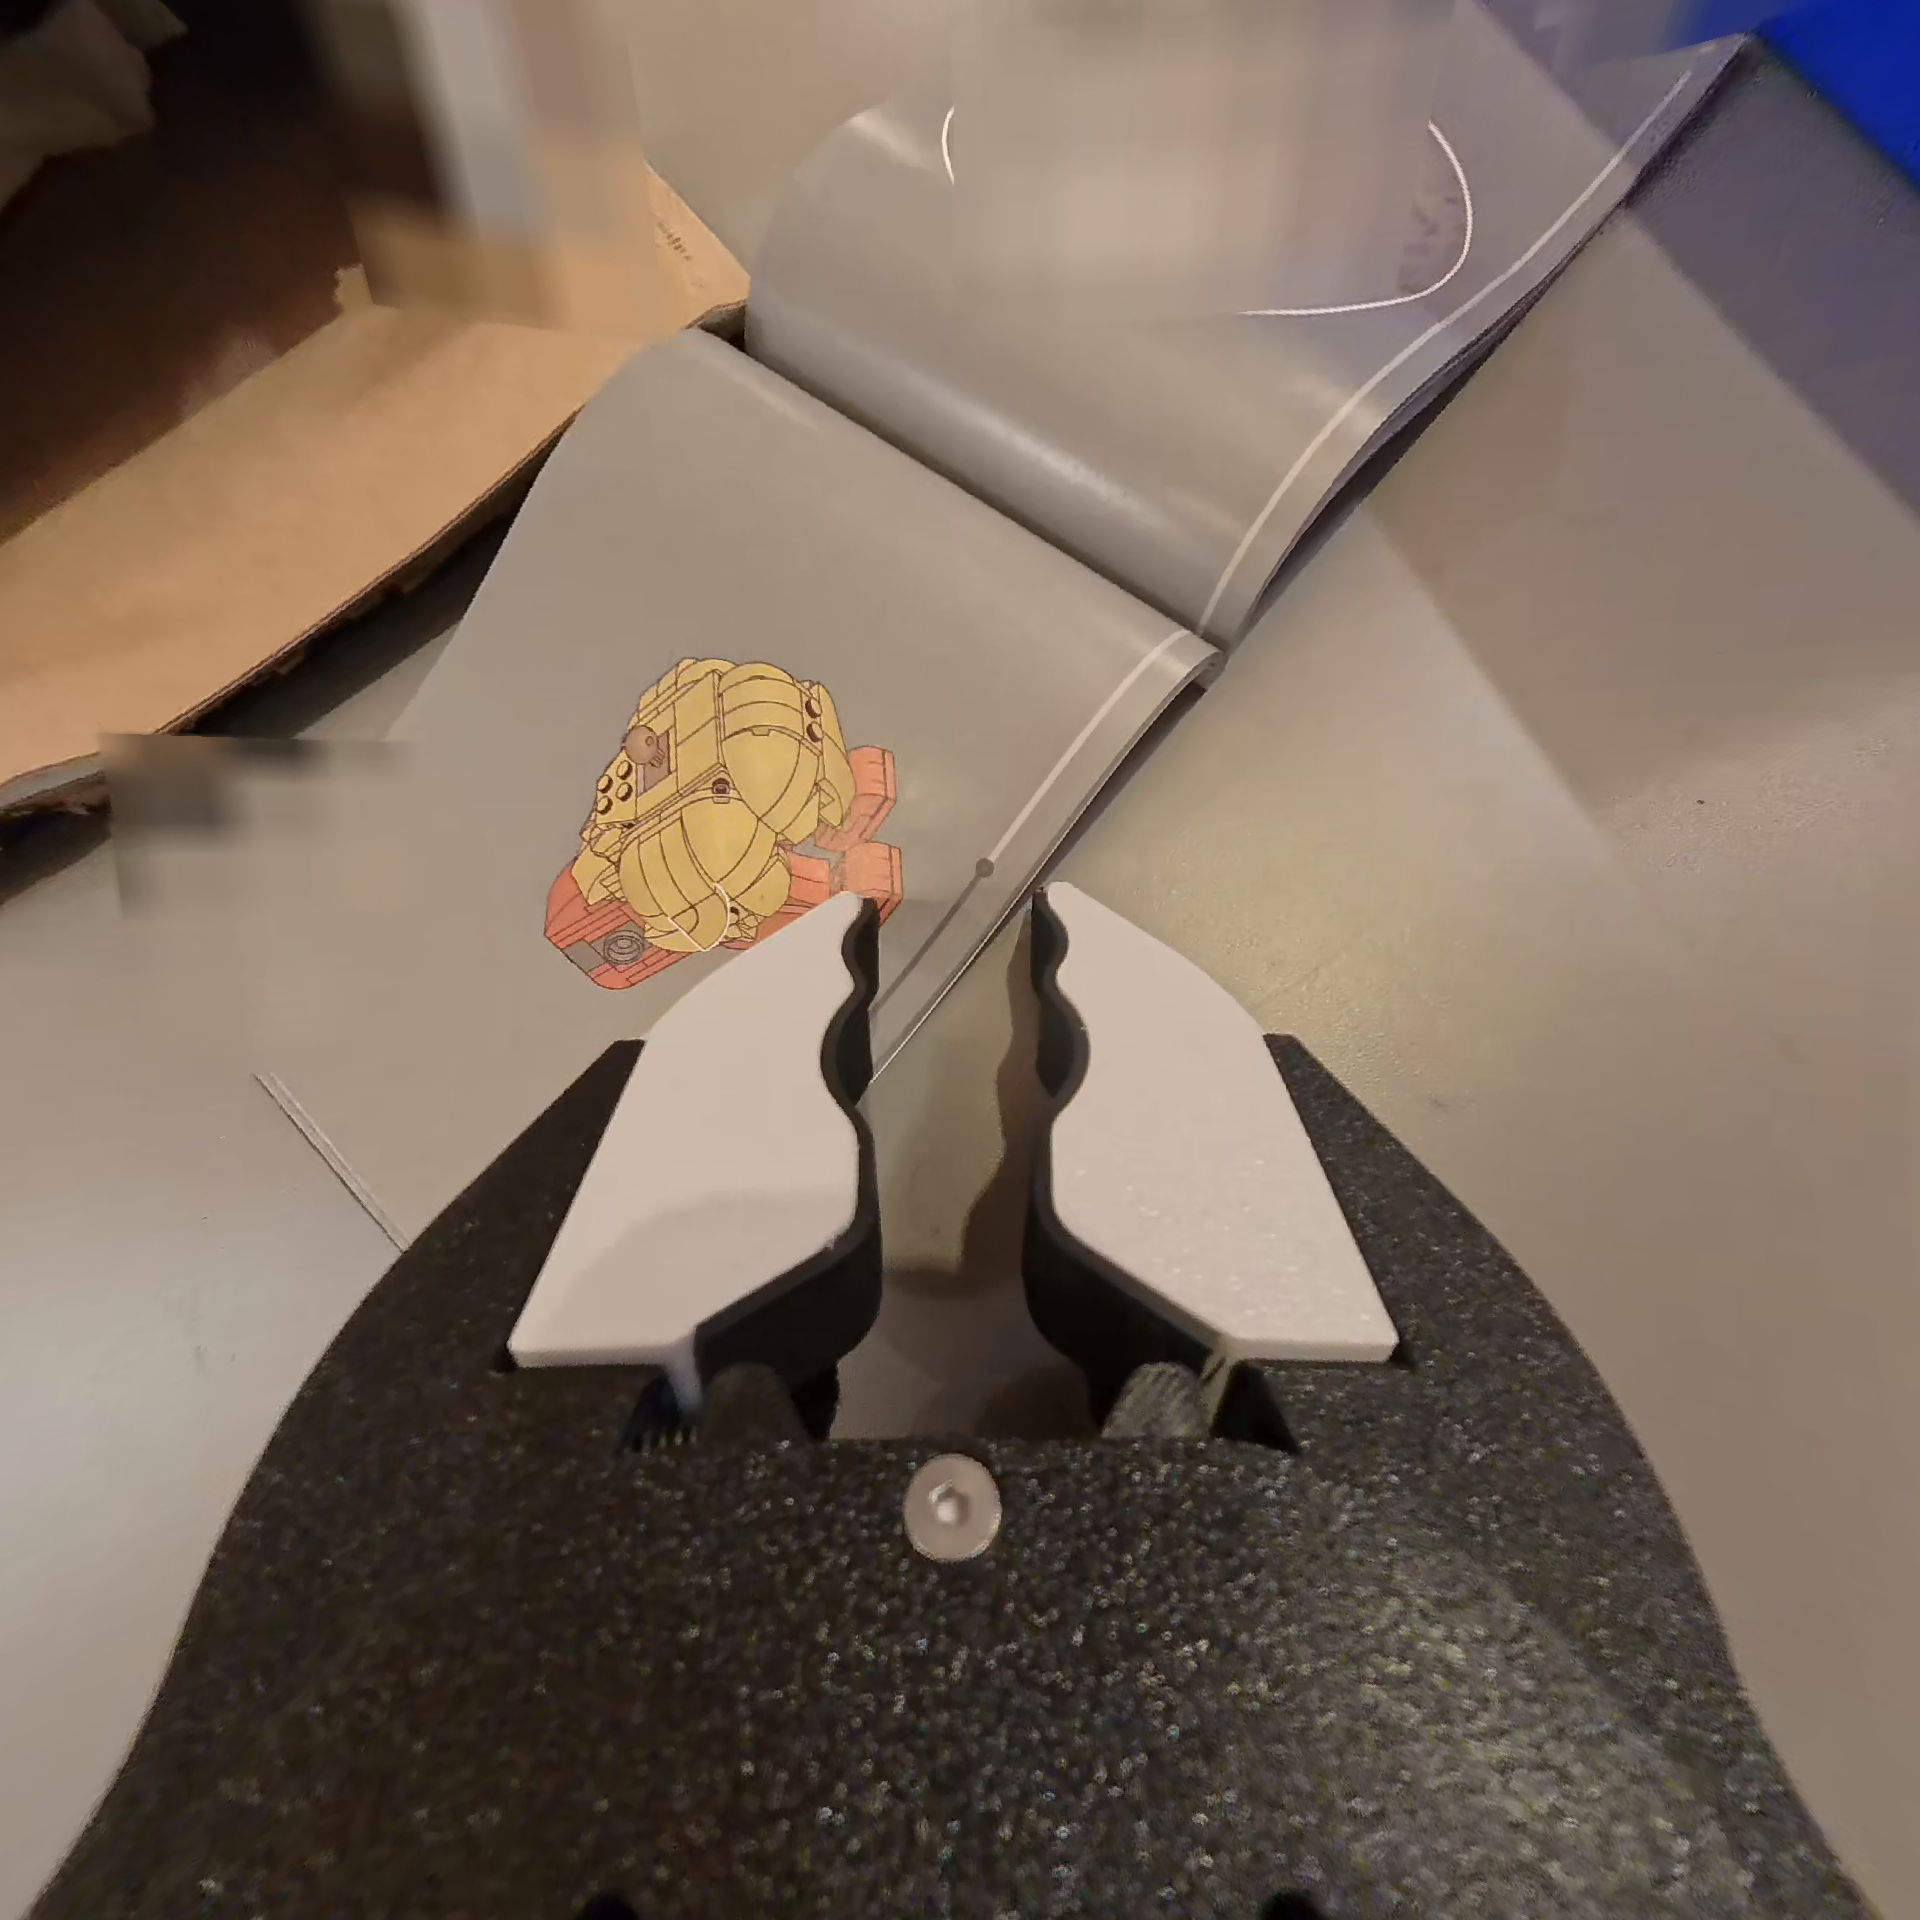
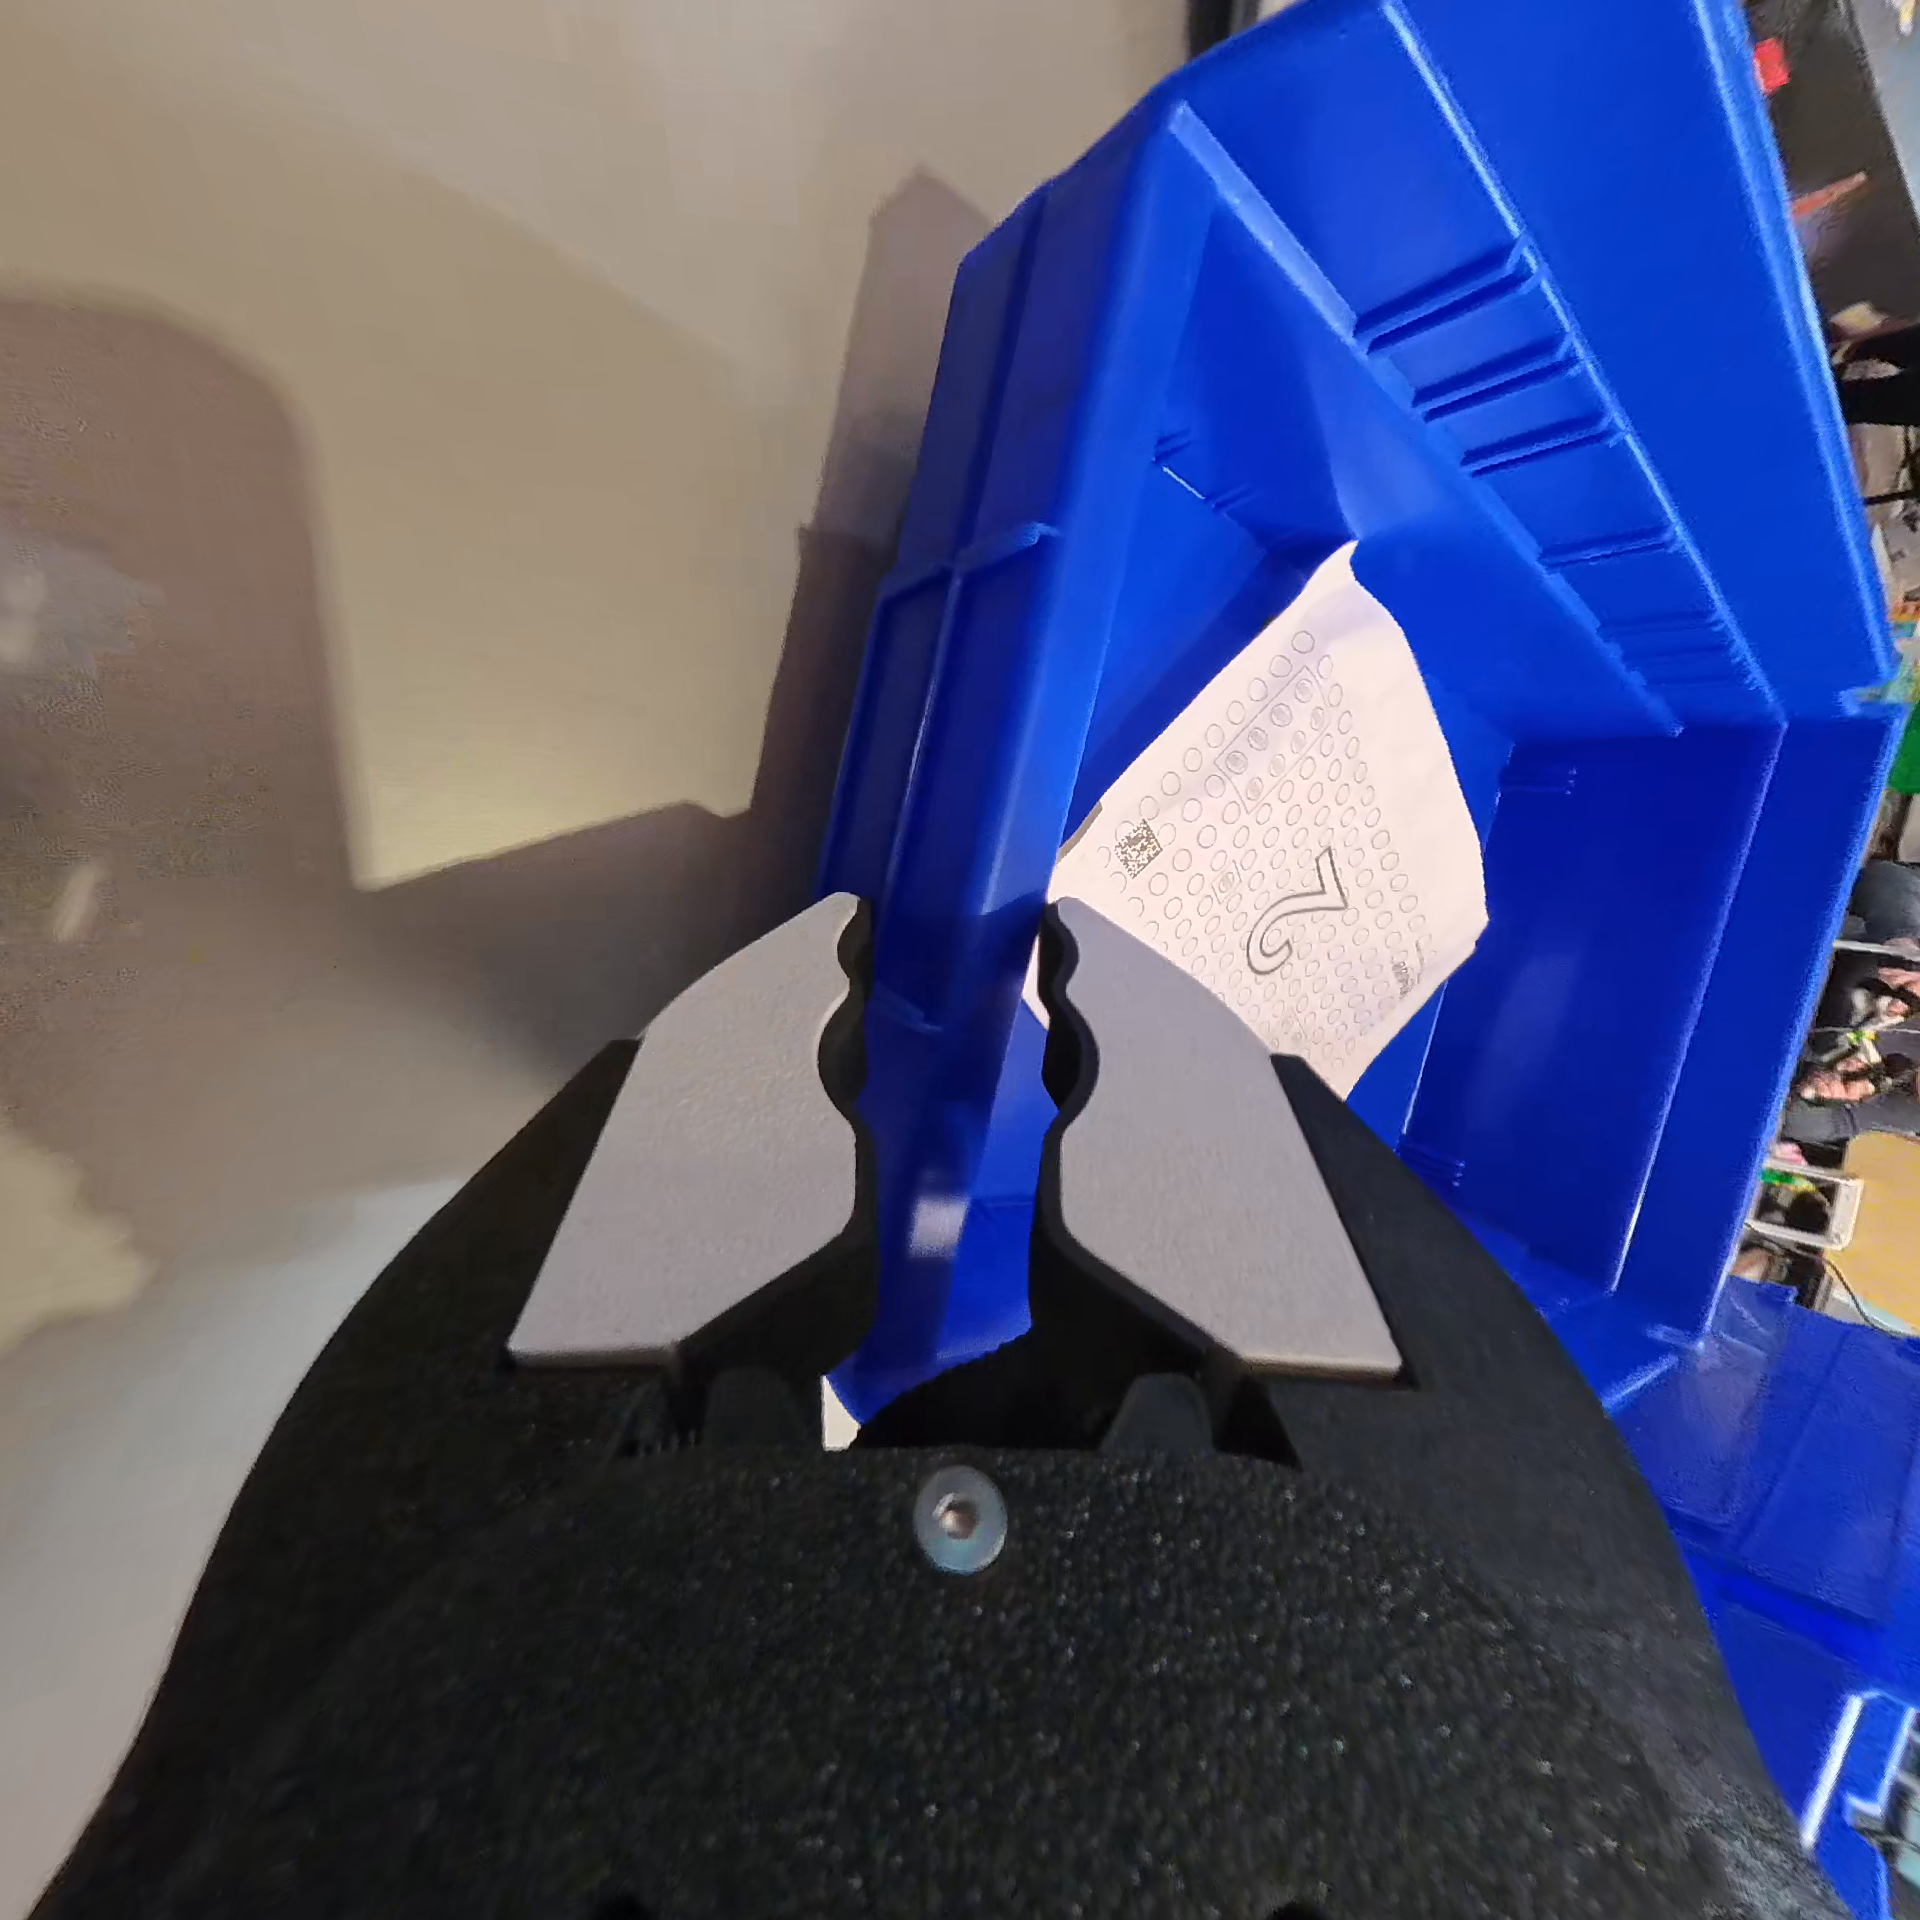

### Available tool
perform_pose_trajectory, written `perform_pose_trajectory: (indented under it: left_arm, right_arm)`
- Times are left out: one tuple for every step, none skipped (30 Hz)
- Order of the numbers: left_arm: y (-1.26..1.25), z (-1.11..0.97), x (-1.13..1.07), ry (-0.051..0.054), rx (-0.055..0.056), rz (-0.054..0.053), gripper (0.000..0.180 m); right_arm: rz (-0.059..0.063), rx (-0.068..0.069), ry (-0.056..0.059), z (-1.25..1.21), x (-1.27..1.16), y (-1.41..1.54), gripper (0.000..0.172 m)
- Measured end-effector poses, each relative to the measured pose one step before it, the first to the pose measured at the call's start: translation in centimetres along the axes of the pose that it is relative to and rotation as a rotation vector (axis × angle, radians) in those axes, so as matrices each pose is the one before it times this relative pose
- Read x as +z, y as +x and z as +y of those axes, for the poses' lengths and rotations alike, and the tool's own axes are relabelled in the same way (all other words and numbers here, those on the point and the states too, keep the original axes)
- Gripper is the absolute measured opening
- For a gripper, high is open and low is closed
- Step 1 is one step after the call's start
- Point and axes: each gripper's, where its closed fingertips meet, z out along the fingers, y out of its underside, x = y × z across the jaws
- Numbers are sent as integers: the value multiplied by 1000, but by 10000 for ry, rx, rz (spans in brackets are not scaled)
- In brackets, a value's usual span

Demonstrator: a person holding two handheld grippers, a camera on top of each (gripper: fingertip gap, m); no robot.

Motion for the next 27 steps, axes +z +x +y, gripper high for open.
perform_pose_trajectory:
  left_arm:
    - [8, -26, -18, 26, 29, -33, 28]
    - [1, -26, -5, 29, 30, -33, 28]
    - [-3, -23, -22, 31, 25, -29, 28]
    - [-3, -17, -12, 30, 21, -26, 28]
    - [8, -28, -18, 30, 19, -28, 27]
    - [-5, -20, -12, 29, 27, -34, 27]
    - [2, -34, -20, 33, 37, -40, 27]
    - [13, -27, -20, 36, 43, -42, 27]
    - [5, -37, -26, 38, 41, -48, 27]
    - [-11, -26, -21, 38, 40, -52, 27]
    - [3, -30, -21, 37, 41, -51, 26]
    - [1, -29, -22, 36, 43, -51, 26]
    - [-8, -30, -32, 34, 40, -48, 26]
    - [-6, -24, -18, 31, 31, -40, 26]
    - [0, -20, -20, 28, 28, -36, 26]
    - [8, -17, -14, 28, 34, -39, 26]
    - [-12, -17, -19, 24, 33, -36, 26]
    - [-1, -15, -21, 22, 29, -30, 26]
    - [7, -6, -24, 18, 24, -16, 26]
    - [10, -1, -29, 19, 24, -10, 26]
    - [15, -7, -32, 22, 32, -18, 26]
    - [4, -14, -26, 22, 43, -24, 26]
    - [13, -7, -16, 20, 40, -14, 26]
    - [13, -9, -16, 14, 23, -9, 26]
    - [8, -13, -12, 11, 19, -19, 26]
    - [-1, -15, -9, 8, 25, -26, 26]
    - [5, -6, -8, 8, 26, -30, 25]
  right_arm:
    - [105, 18, -58, 290, 394, 673, 30]
    - [110, 4, -58, 280, 375, 665, 30]
    - [130, -49, -61, 272, 395, 656, 31]
    - [137, -65, -63, 260, 377, 634, 31]
    - [141, -57, -72, 253, 379, 621, 31]
    - [160, -47, -76, 266, 383, 604, 31]
    - [161, -6, -102, 297, 398, 614, 31]
    - [152, 27, -138, 342, 393, 600, 31]
    - [150, 45, -188, 434, 385, 596, 31]
    - [151, 81, -231, 488, 369, 603, 31]
    - [148, 95, -259, 516, 374, 585, 31]
    - [35, 69, -209, 431, 309, 407, 34]
    - [-166, 137, -47, 187, 89, 138, 35]
    - [-64, 259, 50, 39, -9, 322, 40]
    - [-32, 260, -9, 79, 0, 298, 47]
    - [-110, 153, -8, 59, 18, 20, 48]
    - [-65, 27, -6, 28, 4, -102, 46]
    - [36, -40, -42, 52, -35, -71, 44]
    - [94, -16, -96, 118, -68, -8, 43]
    - [117, 19, -135, 173, -127, 44, 43]
    - [93, 24, -96, 166, -209, 10, 42]
    - [93, 61, 2, 49, -342, 68, 41]
    - [150, 161, 122, -100, -543, 268, 38]
    - [237, 273, 264, -304, -772, 609, 32]
    - [133, 397, 348, -501, -895, 730, 32]
    - [82, 531, 395, -668, -869, 859, 32]
    - [49, 602, 366, -772, -676, 947, 30]
